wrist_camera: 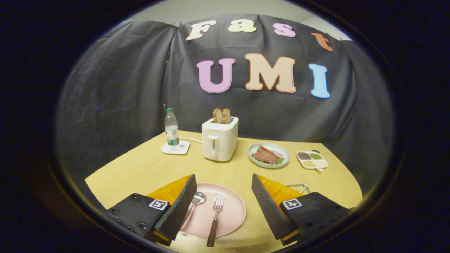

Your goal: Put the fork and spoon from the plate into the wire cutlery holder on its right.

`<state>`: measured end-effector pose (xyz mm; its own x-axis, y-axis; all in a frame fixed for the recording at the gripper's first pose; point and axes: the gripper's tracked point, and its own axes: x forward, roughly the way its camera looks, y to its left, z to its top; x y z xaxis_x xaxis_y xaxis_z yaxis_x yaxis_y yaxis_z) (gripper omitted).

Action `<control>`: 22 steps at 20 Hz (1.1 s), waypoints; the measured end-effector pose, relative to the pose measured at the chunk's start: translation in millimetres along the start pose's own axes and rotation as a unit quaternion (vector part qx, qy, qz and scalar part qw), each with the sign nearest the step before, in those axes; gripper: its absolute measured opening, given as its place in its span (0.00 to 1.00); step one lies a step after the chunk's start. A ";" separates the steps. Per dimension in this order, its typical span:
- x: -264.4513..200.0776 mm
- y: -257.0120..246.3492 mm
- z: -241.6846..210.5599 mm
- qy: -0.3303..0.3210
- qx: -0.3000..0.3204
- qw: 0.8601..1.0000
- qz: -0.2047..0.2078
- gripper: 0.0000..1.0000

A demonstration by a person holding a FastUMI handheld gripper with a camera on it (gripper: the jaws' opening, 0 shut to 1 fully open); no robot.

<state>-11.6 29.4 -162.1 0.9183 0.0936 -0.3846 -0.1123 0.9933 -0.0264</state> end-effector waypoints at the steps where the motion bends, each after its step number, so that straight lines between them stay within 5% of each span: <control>1: 1.1 2.7 -10.0 0.012 -0.002 1.000 0.003 1.00; 15: 20.9 16.0 -126.1 0.166 -0.034 0.985 0.026 1.00; 22: 20.7 12.4 -141.5 0.195 -0.035 0.980 0.014 0.49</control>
<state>-47.7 34.1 -300.9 0.7016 0.0752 -0.7086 -0.1748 0.9822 -0.0688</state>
